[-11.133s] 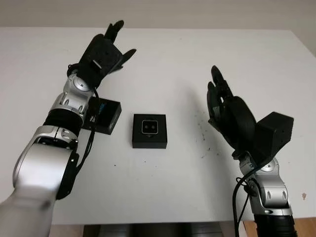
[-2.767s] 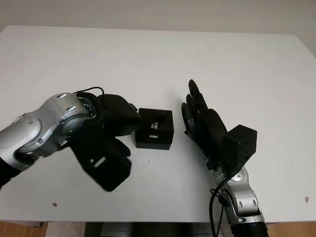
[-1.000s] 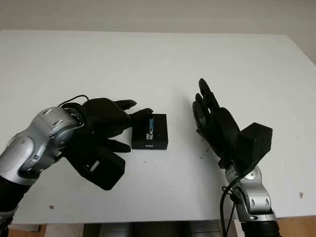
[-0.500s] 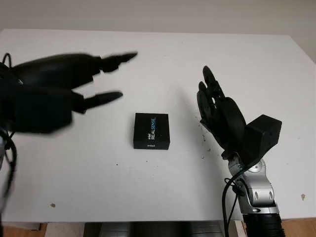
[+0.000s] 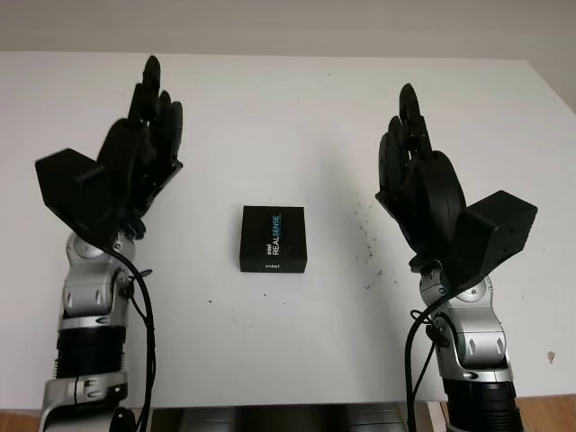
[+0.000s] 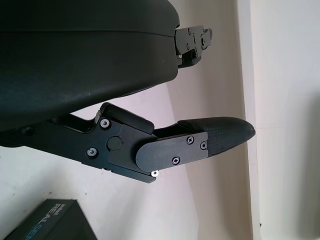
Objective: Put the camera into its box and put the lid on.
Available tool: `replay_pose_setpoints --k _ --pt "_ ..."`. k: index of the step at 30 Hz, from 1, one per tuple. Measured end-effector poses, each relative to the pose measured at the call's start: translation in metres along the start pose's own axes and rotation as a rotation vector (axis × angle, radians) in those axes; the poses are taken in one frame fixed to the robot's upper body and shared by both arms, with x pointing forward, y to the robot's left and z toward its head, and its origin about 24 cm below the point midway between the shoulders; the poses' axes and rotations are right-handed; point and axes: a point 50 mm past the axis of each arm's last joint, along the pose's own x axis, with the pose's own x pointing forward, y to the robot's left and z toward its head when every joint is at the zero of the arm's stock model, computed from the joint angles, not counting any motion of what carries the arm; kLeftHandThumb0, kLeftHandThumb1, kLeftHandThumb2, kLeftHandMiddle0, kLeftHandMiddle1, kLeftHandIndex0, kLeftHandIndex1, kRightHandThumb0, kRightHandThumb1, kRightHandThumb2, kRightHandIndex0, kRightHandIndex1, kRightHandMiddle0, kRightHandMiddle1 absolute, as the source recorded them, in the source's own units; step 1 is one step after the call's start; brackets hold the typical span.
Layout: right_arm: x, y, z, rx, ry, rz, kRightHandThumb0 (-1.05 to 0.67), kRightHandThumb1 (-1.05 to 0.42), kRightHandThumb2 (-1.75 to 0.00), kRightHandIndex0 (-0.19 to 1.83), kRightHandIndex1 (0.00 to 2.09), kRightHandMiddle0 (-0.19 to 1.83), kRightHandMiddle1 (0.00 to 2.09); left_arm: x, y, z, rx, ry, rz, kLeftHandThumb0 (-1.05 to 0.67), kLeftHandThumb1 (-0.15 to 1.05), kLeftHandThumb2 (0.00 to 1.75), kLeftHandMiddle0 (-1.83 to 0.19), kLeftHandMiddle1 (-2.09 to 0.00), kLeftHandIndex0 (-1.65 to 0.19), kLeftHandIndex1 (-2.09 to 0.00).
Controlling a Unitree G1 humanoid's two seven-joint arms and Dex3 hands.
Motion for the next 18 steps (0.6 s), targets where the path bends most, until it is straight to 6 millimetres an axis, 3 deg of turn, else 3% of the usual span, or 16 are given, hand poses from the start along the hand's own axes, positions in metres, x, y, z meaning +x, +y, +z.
replay_pose_setpoints --k 4,11,18 --pt "0.001 0.000 -0.007 0.022 0.030 -0.005 -0.79 -1.05 -0.70 -0.19 0.00 -0.19 0.00 -0.006 -0.007 -0.011 -0.082 -0.014 0.030 -0.79 1.05 0.68 0.19 0.00 0.19 0.00" --pt "0.002 -0.001 -0.017 0.041 0.068 -0.011 -0.78 -1.05 -0.70 -0.19 0.00 -0.19 0.00 -0.022 -0.011 -0.029 -0.074 0.050 0.029 -0.81 1.05 0.68 0.19 0.00 0.19 0.00" --pt "0.002 0.001 -0.021 0.053 0.078 0.000 -0.77 -1.05 -0.69 -0.19 0.00 -0.19 0.00 -0.026 -0.014 -0.021 -0.064 0.013 0.021 -0.78 1.05 0.67 0.19 0.00 0.19 0.00"
